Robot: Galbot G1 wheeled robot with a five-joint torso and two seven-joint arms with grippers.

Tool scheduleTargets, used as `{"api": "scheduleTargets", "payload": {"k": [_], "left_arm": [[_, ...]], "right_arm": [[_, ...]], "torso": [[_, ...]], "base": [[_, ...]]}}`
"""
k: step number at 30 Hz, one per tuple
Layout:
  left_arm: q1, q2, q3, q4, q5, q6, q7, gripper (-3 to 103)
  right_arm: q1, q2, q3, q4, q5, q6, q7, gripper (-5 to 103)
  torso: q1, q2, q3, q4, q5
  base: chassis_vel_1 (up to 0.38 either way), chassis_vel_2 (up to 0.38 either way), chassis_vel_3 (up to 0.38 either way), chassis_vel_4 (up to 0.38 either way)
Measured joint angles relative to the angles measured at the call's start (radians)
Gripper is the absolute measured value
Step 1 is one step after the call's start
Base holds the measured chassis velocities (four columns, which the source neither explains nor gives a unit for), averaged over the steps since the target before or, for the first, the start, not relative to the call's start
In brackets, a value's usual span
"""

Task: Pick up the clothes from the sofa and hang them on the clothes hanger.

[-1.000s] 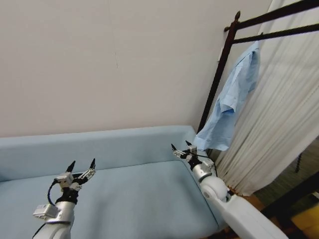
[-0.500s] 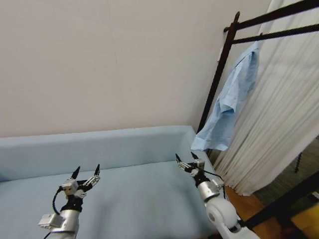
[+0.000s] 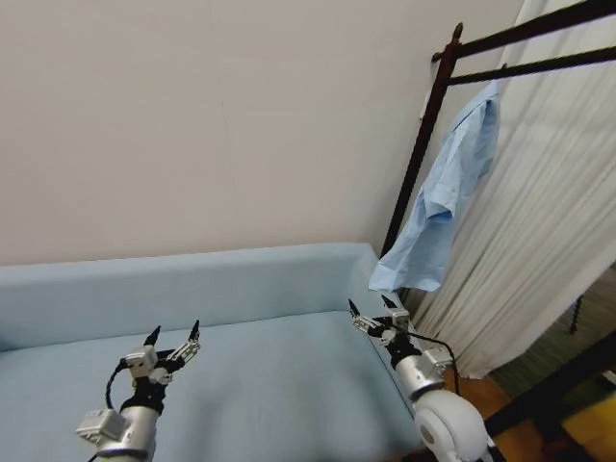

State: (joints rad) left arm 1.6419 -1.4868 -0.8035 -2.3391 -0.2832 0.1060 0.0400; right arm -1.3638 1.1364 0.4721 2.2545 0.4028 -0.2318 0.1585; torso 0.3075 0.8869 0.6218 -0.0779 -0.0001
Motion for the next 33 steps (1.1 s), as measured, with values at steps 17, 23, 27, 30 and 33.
{"api": "scheduleTargets", "payload": {"k": [17, 23, 27, 30, 33], "left_arm": [[0.05, 0.047, -0.043, 0.01, 0.013, -0.082, 0.025, 100], [0.05, 0.046, -0.043, 0.009, 0.015, -0.081, 0.028, 100], [0.05, 0.046, -0.044, 0.009, 0.015, -0.081, 0.028, 100], [0.05, 0.046, -0.044, 0.009, 0.015, -0.08, 0.028, 100], [0.05, 0.046, -0.044, 0.009, 0.015, -0.08, 0.028, 100]], "right_arm": [[0.019, 0.002, -0.023, -0.025, -0.011, 0.016, 0.004, 100], [0.021, 0.002, -0.024, -0.027, -0.012, 0.019, 0.005, 100], [0.021, 0.002, -0.025, -0.028, -0.012, 0.019, 0.005, 100], [0.021, 0.002, -0.025, -0.028, -0.012, 0.019, 0.005, 100], [0.021, 0.002, -0.025, -0.028, -0.012, 0.02, 0.005, 100]], "torso": [[0.0, 0.0, 0.0, 0.0001, 0.0001], [0.0, 0.0, 0.0, 0.0, 0.0001], [0.0, 0.0, 0.0, 0.0, 0.0001], [0.0, 0.0, 0.0, 0.0001, 0.0001], [0.0, 0.0, 0.0, 0.0001, 0.0001]], "base": [[0.0, 0.0, 0.0, 0.0], [0.0, 0.0, 0.0, 0.0], [0.0, 0.0, 0.0, 0.0], [0.0, 0.0, 0.0, 0.0], [0.0, 0.0, 0.0, 0.0]]}}
